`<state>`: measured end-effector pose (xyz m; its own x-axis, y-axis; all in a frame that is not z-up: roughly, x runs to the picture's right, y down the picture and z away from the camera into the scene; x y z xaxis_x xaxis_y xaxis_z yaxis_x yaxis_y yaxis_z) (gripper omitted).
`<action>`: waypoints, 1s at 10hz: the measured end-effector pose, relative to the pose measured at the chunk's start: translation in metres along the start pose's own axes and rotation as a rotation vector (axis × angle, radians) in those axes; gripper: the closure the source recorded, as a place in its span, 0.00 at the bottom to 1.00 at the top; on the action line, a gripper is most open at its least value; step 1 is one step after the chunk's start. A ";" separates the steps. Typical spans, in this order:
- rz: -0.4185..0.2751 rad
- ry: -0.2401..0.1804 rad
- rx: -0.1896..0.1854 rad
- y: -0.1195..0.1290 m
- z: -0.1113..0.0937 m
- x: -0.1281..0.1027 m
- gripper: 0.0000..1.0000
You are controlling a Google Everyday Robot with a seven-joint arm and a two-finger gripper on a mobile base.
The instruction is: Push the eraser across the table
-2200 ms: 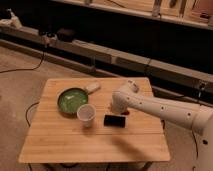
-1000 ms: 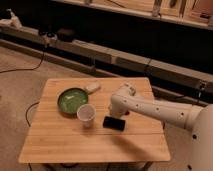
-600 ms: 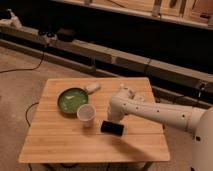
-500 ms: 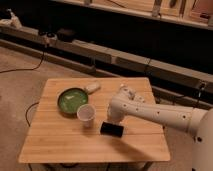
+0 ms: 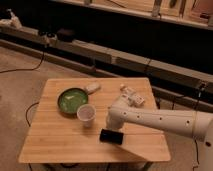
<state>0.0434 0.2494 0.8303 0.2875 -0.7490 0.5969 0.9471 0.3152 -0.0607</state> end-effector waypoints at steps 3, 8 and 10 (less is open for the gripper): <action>-0.028 -0.020 -0.010 0.004 0.000 -0.030 1.00; -0.042 -0.043 -0.026 0.014 -0.002 -0.061 1.00; -0.042 -0.048 -0.033 0.017 -0.004 -0.065 1.00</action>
<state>0.0408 0.3014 0.7871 0.2415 -0.7322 0.6368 0.9625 0.2644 -0.0610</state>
